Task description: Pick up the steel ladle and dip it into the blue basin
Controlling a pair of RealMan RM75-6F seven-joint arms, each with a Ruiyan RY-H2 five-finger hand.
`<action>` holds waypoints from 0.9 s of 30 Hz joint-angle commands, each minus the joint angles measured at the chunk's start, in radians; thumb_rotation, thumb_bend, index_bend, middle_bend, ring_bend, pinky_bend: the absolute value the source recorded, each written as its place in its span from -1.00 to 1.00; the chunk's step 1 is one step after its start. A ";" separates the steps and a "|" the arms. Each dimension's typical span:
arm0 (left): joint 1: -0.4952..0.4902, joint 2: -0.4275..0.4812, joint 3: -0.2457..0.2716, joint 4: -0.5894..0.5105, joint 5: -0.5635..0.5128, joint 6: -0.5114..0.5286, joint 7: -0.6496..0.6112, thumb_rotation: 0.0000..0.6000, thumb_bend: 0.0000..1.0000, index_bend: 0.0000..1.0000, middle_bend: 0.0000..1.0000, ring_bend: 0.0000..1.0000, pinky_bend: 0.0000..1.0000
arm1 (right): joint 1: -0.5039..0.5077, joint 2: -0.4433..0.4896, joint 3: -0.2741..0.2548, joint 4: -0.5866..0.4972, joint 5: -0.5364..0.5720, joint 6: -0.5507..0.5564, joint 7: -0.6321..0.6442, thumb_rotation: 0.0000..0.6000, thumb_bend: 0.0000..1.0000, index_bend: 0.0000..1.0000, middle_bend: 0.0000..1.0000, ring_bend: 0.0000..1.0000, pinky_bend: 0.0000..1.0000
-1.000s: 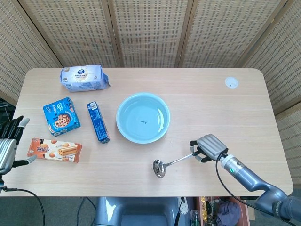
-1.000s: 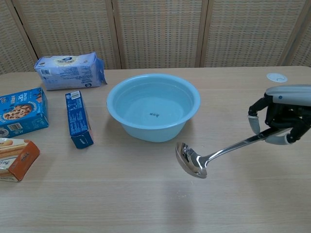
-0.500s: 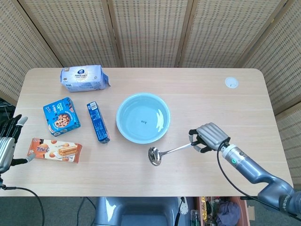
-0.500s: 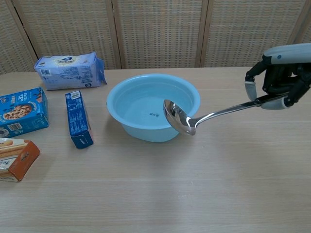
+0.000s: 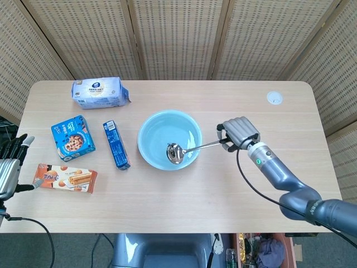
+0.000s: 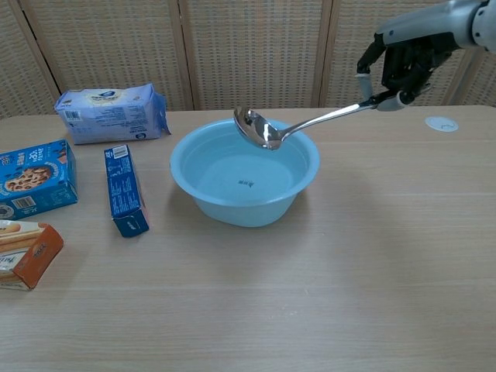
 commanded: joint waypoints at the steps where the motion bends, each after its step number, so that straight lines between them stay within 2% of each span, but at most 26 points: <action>1: -0.011 -0.004 -0.008 0.009 -0.026 -0.020 0.000 1.00 -1.00 -1.00 -1.00 -1.00 -1.00 | 0.179 -0.117 -0.021 0.029 0.339 0.159 -0.295 1.00 0.64 0.44 0.81 0.75 1.00; 5: -0.019 -0.003 -0.013 0.016 -0.044 -0.035 -0.006 1.00 -1.00 -1.00 -1.00 -1.00 -1.00 | 0.251 -0.191 -0.015 0.061 0.471 0.265 -0.425 1.00 0.65 0.44 0.82 0.75 1.00; 10: -0.027 0.000 -0.019 0.026 -0.062 -0.052 -0.018 1.00 -1.00 -1.00 -1.00 -1.00 -1.00 | 0.311 -0.315 -0.020 0.147 0.496 0.411 -0.569 1.00 0.66 0.45 0.82 0.75 1.00; 17: -0.036 0.002 -0.020 0.036 -0.078 -0.074 -0.032 1.00 -1.00 -1.00 -1.00 -1.00 -1.00 | 0.335 -0.452 -0.047 0.263 0.430 0.502 -0.694 1.00 0.66 0.46 0.83 0.76 1.00; 27: -0.047 0.005 -0.024 0.044 -0.097 -0.094 -0.044 1.00 -1.00 -1.00 -1.00 -1.00 -1.00 | 0.333 -0.555 -0.088 0.387 0.311 0.479 -0.788 1.00 0.66 0.47 0.84 0.76 1.00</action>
